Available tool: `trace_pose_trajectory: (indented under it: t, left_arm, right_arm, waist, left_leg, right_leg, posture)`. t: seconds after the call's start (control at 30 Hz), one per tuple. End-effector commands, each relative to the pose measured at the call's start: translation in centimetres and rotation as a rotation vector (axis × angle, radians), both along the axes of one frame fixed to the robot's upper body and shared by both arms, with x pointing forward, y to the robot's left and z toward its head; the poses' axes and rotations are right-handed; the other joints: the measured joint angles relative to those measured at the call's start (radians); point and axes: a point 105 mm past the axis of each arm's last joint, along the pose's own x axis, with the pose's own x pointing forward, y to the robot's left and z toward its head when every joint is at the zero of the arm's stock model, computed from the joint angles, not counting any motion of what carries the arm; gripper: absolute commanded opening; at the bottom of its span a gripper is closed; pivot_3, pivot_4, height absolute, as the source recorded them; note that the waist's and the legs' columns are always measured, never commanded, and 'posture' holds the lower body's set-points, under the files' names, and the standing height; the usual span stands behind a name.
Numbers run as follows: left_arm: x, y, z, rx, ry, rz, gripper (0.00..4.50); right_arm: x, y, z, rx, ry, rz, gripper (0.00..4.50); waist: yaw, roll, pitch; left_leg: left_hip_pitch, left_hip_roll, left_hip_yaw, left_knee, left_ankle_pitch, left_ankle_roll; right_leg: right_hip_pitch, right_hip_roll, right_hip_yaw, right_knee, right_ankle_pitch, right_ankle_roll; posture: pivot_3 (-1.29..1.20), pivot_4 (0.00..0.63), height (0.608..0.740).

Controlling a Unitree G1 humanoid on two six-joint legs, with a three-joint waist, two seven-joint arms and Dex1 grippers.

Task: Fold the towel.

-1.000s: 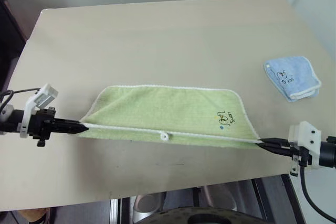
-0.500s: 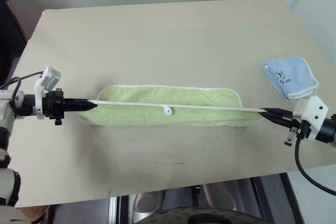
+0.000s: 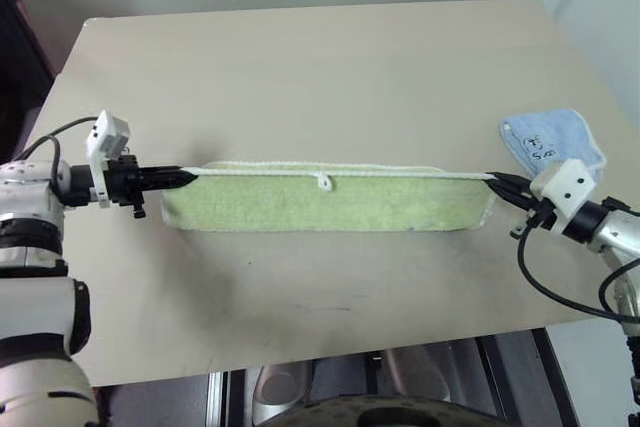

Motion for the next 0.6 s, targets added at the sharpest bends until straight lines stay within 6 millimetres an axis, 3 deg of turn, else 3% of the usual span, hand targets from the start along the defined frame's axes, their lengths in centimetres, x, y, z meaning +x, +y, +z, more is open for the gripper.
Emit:
trace_pose_trajectory:
  t: [0.03,0.3,0.47,0.6]
  left_arm:
    - [0.8,0.3,1.0,0.007,-0.061,0.032,0.04]
    - [2.0,-1.7,1.4,0.002,-0.108,-0.015,0.04]
    - [2.7,-1.4,2.4,-0.069,-0.157,0.053,0.04]
    - [2.6,-1.2,1.7,-0.027,-0.139,0.051,0.04]
  right_arm:
    - [0.8,-0.3,0.6,-0.017,-0.045,-0.028,0.00]
    - [1.8,-0.6,-0.4,-0.035,-0.038,-0.034,0.00]
    - [2.6,-0.7,-0.9,-0.032,-0.041,-0.041,0.00]
    - [3.3,-0.7,-1.2,-0.030,-0.046,-0.042,0.00]
  waist:
    - [0.000,0.000,0.000]
    - [0.001,0.000,0.000]
    - [0.001,0.000,0.000]
    - [0.000,0.000,0.000]
  left_leg:
    - [0.000,0.000,0.000,0.000,0.000,0.000]
    - [-0.001,0.000,0.000,-0.001,0.001,0.002]
    - [-0.002,0.000,0.000,-0.002,0.001,0.002]
    - [-0.002,0.000,0.000,-0.001,0.001,0.003]
  right_leg:
    - [0.000,0.000,0.000,-0.001,0.000,0.000]
    - [0.002,0.000,0.000,-0.005,0.004,0.005]
    - [0.004,0.000,0.000,-0.015,0.008,0.005]
    - [0.004,0.000,0.000,-0.015,0.009,0.005]
  posture:
    - [0.00,0.150,0.740]
    - [0.00,0.150,0.740]
    - [0.00,0.150,0.740]
    - [0.00,0.150,0.740]
